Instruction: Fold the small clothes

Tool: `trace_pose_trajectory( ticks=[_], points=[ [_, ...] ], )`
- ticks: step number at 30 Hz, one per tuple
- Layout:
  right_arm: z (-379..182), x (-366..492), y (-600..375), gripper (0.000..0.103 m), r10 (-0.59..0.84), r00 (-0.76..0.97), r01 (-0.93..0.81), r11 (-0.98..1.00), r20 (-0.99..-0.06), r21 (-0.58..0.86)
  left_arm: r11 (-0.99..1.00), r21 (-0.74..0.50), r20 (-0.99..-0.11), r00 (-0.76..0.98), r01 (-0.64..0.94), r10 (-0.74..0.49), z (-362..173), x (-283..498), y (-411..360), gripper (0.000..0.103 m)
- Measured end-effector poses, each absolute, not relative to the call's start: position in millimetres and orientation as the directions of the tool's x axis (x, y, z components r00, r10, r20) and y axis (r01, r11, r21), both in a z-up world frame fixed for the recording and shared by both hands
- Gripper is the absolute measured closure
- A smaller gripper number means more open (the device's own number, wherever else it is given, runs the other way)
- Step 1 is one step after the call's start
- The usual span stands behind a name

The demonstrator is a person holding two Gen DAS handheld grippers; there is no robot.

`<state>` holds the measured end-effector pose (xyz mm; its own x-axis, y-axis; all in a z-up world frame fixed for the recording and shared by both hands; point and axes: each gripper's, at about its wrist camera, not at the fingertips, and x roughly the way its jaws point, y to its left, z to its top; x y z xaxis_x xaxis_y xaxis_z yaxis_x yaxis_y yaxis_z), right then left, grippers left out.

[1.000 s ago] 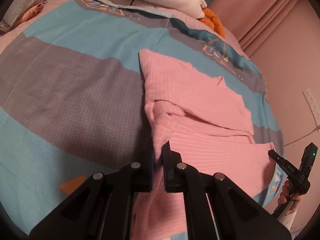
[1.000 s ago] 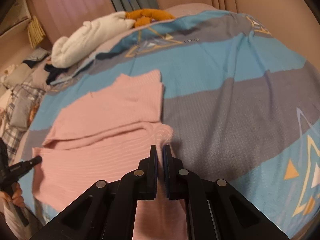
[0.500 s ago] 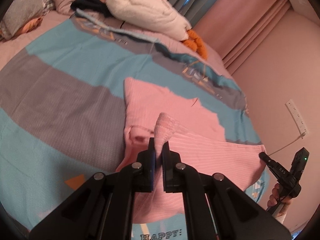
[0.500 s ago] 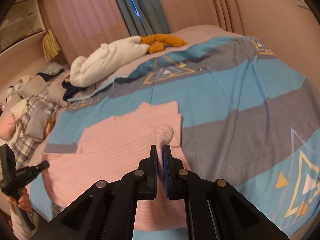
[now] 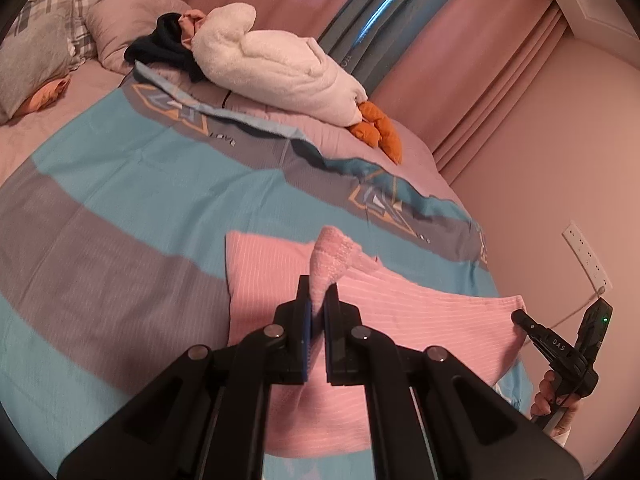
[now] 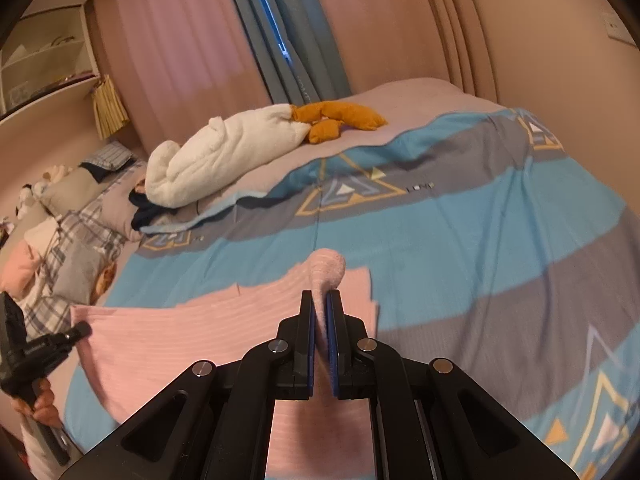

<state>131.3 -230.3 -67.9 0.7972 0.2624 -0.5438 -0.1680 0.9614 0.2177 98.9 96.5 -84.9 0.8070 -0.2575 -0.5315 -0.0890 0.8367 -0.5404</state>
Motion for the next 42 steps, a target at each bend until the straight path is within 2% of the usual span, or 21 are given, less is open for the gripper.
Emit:
trace_pose_trajectory(
  ticks=[12,27,35,42],
  points=[
    [-68.4,196.0,-216.9,0.096,0.263,0.776,-0.172,0.963,-0.574,0.209,0.845,-0.519,-0.555,0.802,-0.13,-0.218,-87.5,161.2,112.1,0.099],
    [-129.3,278.4,-198.4,0.096,0.179,0.65,-0.108,0.984,-0.739,0.144,0.843,-0.472,-0.697,0.695,-0.257,-0.178,-147.3,232.8,125.6,0.099],
    [-147.7,300.0,-204.0,0.096,0.132,0.61,-0.058,0.991,-0.781,0.122,0.852,-0.437,-0.734,0.662,-0.288,-0.152,-164.5,252.8,130.6,0.099],
    [-176.1,313.2,-205.8,0.096,0.099,0.557,-0.033,0.995,-0.825,0.097,0.863,-0.378,-0.8,0.587,-0.337,-0.121,-197.8,266.8,132.6,0.099]
  ],
)
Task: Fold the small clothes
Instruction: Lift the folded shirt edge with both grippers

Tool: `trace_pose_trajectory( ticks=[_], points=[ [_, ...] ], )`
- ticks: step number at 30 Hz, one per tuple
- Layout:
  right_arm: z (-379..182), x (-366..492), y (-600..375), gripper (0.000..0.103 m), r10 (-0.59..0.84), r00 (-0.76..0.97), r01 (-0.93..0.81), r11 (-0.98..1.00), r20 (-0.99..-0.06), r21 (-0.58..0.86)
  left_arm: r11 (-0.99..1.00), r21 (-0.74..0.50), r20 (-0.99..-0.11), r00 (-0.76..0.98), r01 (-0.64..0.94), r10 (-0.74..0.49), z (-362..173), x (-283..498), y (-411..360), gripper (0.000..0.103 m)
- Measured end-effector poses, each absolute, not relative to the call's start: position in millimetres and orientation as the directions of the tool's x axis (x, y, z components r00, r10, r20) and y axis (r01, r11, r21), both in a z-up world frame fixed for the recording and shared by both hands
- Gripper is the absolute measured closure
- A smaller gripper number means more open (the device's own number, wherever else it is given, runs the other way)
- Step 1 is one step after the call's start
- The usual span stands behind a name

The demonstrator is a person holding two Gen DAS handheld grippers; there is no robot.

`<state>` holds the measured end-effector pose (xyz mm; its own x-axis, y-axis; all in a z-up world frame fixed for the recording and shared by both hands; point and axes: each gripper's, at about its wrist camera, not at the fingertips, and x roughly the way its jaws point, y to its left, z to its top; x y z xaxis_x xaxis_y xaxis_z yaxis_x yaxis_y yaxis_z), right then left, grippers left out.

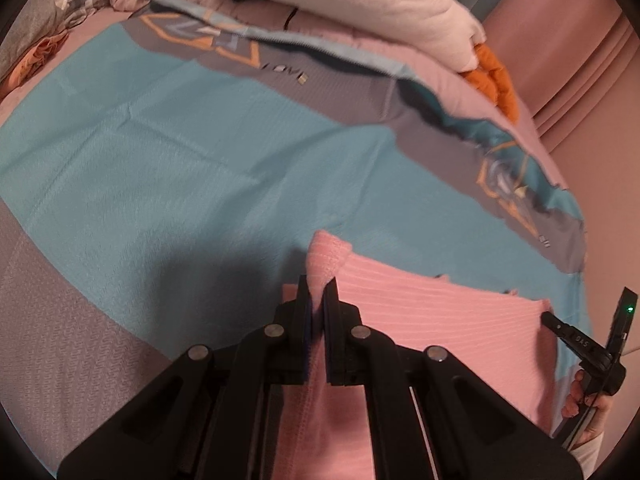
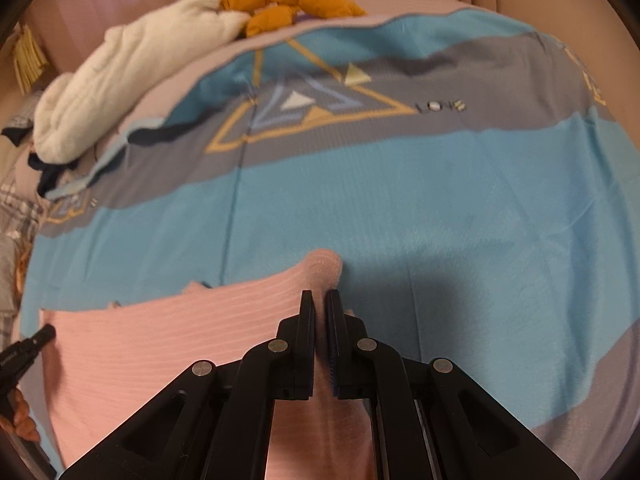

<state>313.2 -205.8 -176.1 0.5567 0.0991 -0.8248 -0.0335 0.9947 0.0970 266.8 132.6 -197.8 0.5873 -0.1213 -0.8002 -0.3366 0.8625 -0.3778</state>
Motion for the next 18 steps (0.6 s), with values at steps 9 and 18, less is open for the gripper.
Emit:
trace_pose_trajectory(
  ticks=[9,18],
  points=[
    [-186.7,321.0,-203.3,0.096,0.057,0.545,-0.03,0.998,-0.836,0.049,0.871,-0.339,-0.829,0.55,-0.354,-0.099,-215.0,274.0,132.3,0.098],
    [-183.5,321.6,-199.4,0.096,0.004,0.555,-0.02,1.0,-0.832,-0.008,0.882,-0.296,-0.84,0.54,-0.365,-0.059,-215.0,274.4,128.1,0.094]
  ],
)
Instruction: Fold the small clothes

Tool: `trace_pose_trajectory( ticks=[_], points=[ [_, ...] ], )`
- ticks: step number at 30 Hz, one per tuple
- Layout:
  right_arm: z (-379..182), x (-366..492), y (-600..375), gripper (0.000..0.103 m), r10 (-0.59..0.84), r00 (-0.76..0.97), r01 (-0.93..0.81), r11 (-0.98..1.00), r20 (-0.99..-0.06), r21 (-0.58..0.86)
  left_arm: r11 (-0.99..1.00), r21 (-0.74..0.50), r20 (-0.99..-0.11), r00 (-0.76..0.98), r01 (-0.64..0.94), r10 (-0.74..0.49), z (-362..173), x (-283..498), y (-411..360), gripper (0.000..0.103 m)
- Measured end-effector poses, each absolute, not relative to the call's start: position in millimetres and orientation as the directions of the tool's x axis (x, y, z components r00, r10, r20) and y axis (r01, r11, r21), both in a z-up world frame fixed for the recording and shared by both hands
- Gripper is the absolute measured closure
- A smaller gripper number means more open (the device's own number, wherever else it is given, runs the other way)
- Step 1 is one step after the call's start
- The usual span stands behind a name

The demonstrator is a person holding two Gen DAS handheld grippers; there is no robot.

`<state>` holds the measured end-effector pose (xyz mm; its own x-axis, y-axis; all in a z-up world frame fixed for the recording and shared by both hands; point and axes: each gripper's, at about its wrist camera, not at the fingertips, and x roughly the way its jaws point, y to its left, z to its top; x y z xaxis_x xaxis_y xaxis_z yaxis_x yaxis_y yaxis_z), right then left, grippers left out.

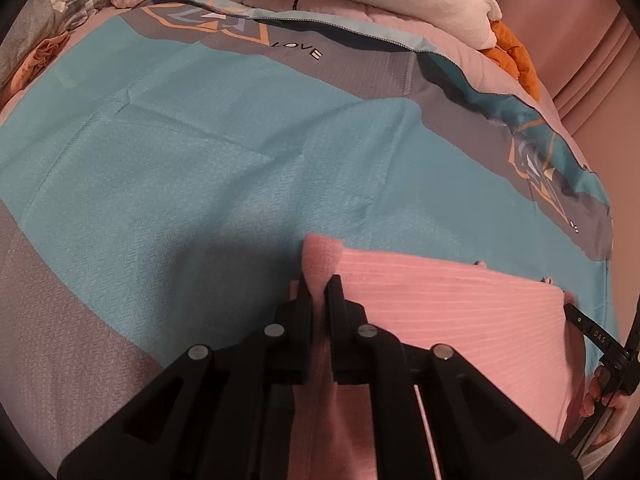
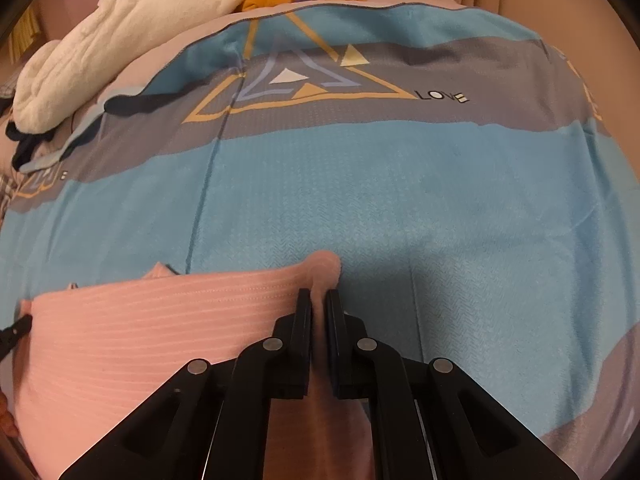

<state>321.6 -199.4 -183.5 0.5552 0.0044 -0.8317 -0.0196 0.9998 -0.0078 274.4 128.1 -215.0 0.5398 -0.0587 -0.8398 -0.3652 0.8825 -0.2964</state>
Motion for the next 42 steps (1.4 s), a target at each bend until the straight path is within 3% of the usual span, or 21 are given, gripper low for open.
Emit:
trace_pose_trajectory(
  ticks=[3,4,5,6,8,11,15,25,30,35,39,42],
  points=[
    [-177.3,315.9,-200.7,0.096,-0.008,0.554,-0.02,1.0,-0.833,-0.023,0.881,-0.292,-0.843,0.536,-0.371,-0.054,-208.9,268.2,127.1,0.091],
    [-174.2,313.3,-201.1,0.095,-0.019,0.549,-0.013,0.999,-0.836,-0.032,0.881,-0.283,-0.845,0.532,-0.379,-0.043,-205.4,264.2,127.1,0.08],
    [-170.6,310.5,-201.4,0.087,-0.031,0.547,-0.008,0.999,-0.836,-0.042,0.881,-0.281,-0.845,0.534,-0.38,-0.039,-203.2,262.1,126.6,0.069],
    [-167.2,306.9,-201.8,0.072,-0.035,0.552,-0.007,0.999,-0.833,-0.047,0.883,-0.284,-0.84,0.542,-0.375,-0.039,-198.2,256.4,126.5,0.065],
    [-154.6,292.8,-205.6,0.054,-0.023,0.585,-0.006,0.999,-0.811,-0.032,0.88,-0.305,-0.824,0.564,-0.363,-0.053,-189.5,245.8,126.6,0.055],
    [-135.4,269.3,-215.1,0.046,0.004,0.615,0.006,1.0,-0.788,0.009,0.873,-0.343,-0.801,0.593,-0.346,-0.08,-174.7,224.1,126.0,0.037],
    [-115.8,228.7,-231.3,0.034,0.061,0.657,0.007,0.996,-0.751,0.087,0.878,-0.359,-0.782,0.615,-0.315,-0.1,-160.0,187.1,119.2,0.026],
    [-146.0,149.7,-265.8,0.033,0.123,0.62,0.068,0.976,-0.775,0.209,0.853,-0.431,-0.795,0.571,-0.293,-0.206,-183.1,123.9,91.8,0.026],
    [-169.1,132.7,-272.7,0.033,0.168,0.596,0.108,0.952,-0.785,0.286,0.889,-0.358,-0.824,0.544,-0.284,-0.158,-195.4,108.9,70.7,0.028],
    [-184.5,127.1,-267.5,0.033,0.248,0.585,0.1,0.923,-0.772,0.372,0.85,-0.438,-0.819,0.521,-0.294,-0.242,-212.8,105.7,67.4,0.035],
    [-194.2,137.4,-262.1,0.042,0.321,0.584,0.08,0.891,-0.746,0.446,0.83,-0.472,-0.793,0.554,-0.298,-0.252,-214.8,110.1,65.5,0.042],
    [-198.9,145.5,-262.3,0.055,0.307,0.605,0.102,0.885,-0.735,0.454,0.792,-0.529,-0.765,0.574,-0.305,-0.29,-218.7,119.9,66.0,0.054]
  ],
)
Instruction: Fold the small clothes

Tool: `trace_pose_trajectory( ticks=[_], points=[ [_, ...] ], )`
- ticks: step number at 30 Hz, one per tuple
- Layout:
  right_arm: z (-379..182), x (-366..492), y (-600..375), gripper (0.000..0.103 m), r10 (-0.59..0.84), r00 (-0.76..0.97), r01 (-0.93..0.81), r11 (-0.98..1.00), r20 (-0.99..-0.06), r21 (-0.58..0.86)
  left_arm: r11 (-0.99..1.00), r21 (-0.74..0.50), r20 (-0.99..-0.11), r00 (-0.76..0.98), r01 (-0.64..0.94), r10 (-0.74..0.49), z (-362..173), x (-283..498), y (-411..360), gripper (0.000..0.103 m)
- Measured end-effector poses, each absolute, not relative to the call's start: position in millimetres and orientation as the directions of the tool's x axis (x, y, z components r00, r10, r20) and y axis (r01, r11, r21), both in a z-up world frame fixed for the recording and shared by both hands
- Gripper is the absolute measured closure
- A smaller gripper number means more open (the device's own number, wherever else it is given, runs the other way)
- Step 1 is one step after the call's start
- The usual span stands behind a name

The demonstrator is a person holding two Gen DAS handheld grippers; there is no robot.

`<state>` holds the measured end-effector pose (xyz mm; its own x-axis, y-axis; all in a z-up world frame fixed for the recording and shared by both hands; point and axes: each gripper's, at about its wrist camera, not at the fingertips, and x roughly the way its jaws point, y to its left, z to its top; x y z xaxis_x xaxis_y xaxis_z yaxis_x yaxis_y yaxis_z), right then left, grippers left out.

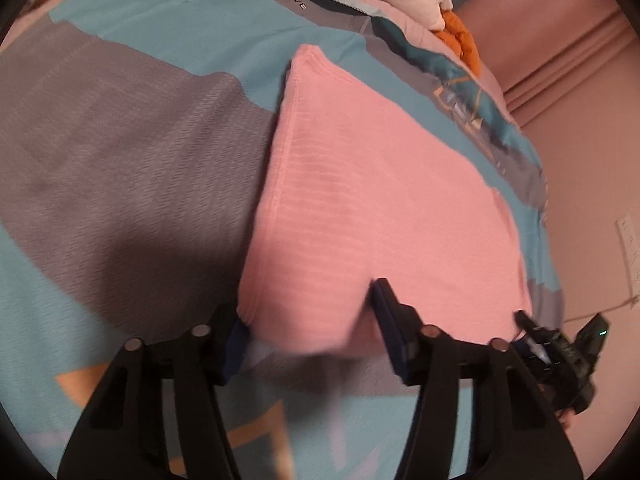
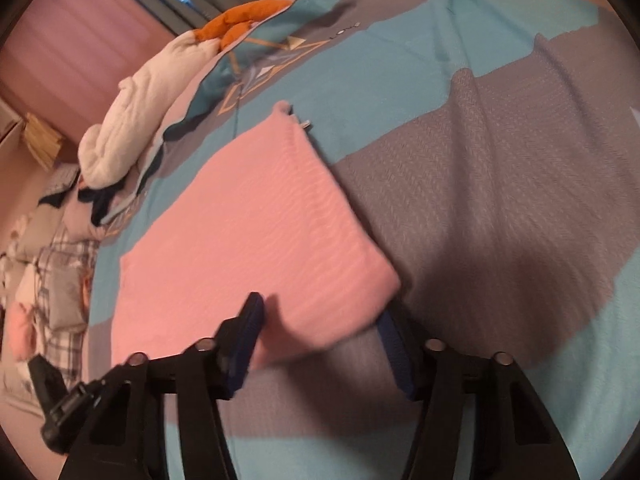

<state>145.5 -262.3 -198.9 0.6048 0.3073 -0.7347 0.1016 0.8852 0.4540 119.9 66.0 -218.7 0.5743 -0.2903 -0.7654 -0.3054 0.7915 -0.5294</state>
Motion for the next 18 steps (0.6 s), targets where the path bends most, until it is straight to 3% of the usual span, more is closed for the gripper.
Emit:
trace_pose_trajectory(
  ticks=[2,3,5,6,18],
  points=[
    [-201.0,150.9,-263.5,0.063,0.31,0.619,0.115,0.873,-0.722,0.474,0.776,-0.547,-0.758,0.58,-0.316,-0.298,-221.9,125.3,65.4,0.066],
    [-202.0,154.0,-263.9,0.074,0.315,0.622,0.118,0.867,-0.717,0.483,0.774,-0.545,-0.76,0.58,-0.322,-0.294,-222.4,126.8,64.9,0.069],
    [-202.9,157.2,-264.3,0.086,0.327,0.621,0.118,0.86,-0.712,0.497,0.775,-0.547,-0.757,0.582,-0.316,-0.297,-220.6,127.6,64.1,0.084],
    [-201.7,155.3,-264.4,0.088,0.324,0.623,0.12,0.859,-0.712,0.497,0.773,-0.55,-0.755,0.584,-0.317,-0.298,-219.6,126.9,64.4,0.087],
    [-139.0,98.7,-261.4,0.095,0.35,0.718,-0.013,0.871,-0.601,0.491,0.833,-0.478,-0.768,0.592,-0.278,-0.244,-179.0,97.2,57.0,0.093]
  ],
)
